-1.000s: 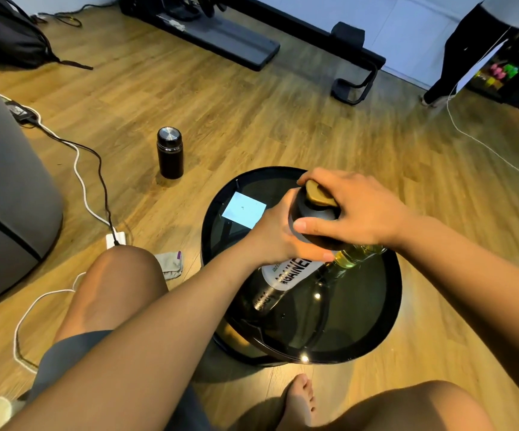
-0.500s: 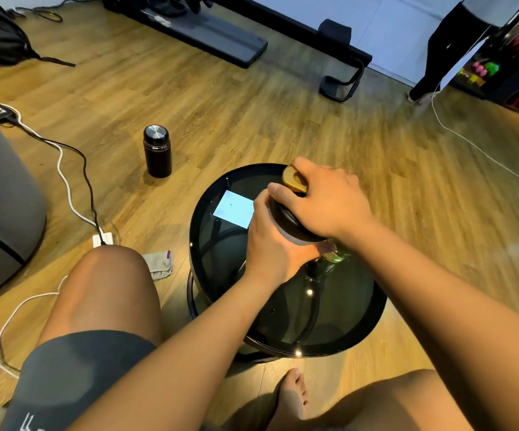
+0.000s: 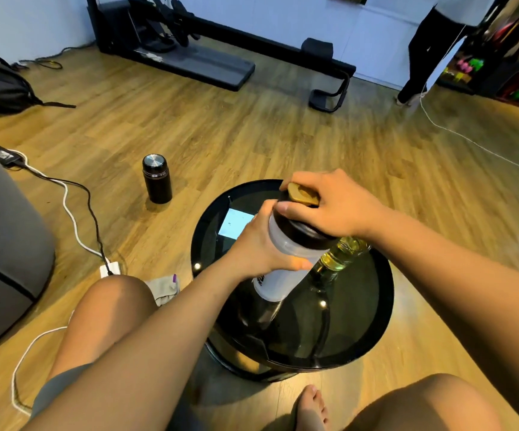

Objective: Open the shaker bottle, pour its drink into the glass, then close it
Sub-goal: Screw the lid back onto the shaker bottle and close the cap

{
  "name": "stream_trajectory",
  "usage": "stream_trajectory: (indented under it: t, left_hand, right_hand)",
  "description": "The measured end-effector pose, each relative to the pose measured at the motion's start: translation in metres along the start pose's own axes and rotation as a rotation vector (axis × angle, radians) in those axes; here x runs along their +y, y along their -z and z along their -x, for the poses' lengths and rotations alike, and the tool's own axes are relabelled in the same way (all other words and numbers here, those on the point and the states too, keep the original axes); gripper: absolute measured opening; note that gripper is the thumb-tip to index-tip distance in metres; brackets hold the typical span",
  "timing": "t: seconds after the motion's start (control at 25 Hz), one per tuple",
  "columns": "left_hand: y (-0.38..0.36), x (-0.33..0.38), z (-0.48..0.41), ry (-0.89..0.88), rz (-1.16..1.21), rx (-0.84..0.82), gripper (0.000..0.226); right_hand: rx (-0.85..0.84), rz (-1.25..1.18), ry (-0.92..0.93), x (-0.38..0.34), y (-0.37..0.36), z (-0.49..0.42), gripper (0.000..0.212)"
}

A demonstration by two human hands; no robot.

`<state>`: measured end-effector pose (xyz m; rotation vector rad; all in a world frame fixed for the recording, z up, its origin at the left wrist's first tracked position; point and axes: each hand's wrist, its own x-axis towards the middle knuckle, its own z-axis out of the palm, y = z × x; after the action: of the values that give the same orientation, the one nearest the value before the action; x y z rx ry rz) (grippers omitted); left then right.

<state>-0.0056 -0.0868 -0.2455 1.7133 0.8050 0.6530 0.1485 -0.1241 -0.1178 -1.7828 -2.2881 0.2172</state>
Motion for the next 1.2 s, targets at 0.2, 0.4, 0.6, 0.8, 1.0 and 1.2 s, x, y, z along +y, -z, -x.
stream_trajectory:
  t: [0.2, 0.4, 0.6, 0.8, 1.0, 1.2]
  left_hand:
    - [-0.001, -0.008, -0.005, -0.019, 0.059, -0.056, 0.11]
    - [-0.022, -0.001, 0.008, 0.027, 0.073, 0.127, 0.105]
    - [-0.078, 0.014, 0.023, 0.054, 0.075, 0.387, 0.122]
    - [-0.052, 0.01, 0.022, 0.044, 0.005, 0.229, 0.129]
    - [-0.026, 0.009, 0.013, 0.017, 0.079, 0.076, 0.114]
    - [-0.078, 0.017, 0.027, 0.015, 0.112, 0.408, 0.114]
  right_hand:
    - [-0.014, 0.027, 0.062, 0.002, -0.012, 0.002, 0.048]
    - [0.05, 0.013, -0.057, 0.002, -0.017, 0.001, 0.039]
    - [0.206, 0.057, -0.417, -0.004, -0.03, 0.011, 0.043]
    - [0.155, 0.069, -0.334, -0.006, -0.026, 0.014, 0.044]
    - [0.059, -0.055, -0.092, -0.003, -0.014, 0.018, 0.037]
    - [0.283, 0.07, -0.573, -0.017, -0.041, 0.013, 0.046]
